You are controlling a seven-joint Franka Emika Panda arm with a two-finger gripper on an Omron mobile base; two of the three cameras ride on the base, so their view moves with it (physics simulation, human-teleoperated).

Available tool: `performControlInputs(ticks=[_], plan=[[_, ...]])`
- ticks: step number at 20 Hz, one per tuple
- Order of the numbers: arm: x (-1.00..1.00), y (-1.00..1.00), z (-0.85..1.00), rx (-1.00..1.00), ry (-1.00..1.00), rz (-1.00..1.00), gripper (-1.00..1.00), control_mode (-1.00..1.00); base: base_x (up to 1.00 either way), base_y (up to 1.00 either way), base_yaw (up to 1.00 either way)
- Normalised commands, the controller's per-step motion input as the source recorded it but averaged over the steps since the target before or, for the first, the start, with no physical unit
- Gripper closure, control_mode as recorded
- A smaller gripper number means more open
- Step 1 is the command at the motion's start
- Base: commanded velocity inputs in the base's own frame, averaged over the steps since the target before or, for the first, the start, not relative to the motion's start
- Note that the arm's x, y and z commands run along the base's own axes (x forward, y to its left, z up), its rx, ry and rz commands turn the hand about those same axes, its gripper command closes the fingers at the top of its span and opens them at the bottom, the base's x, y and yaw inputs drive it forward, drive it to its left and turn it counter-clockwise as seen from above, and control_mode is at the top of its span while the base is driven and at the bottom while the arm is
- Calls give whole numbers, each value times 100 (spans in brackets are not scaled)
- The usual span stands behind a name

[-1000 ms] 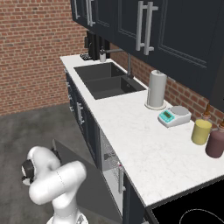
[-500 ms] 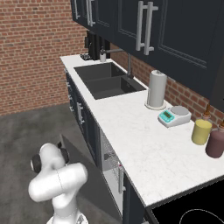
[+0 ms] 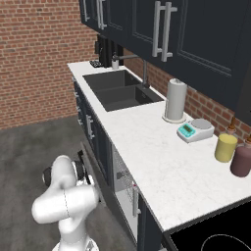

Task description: Pick up the cup and bowl from the counter, place them in the dishwasher, and close the dishwasher door.

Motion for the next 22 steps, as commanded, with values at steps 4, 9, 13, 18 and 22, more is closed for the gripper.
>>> performControlInputs(ticks=[4,9,13,18,22], plan=[[100,-100,8,0,4,0,-100,-100,0,0,0],[100,-100,0,0,9,0,-100,-100,0,0,0],[100,-100,-5,0,11,0,-100,-100,0,0,0],[96,-88,-37,0,7,1,-100,-100,0,0,0],[57,-71,-30,0,0,6,-100,-100,0,0,0]])
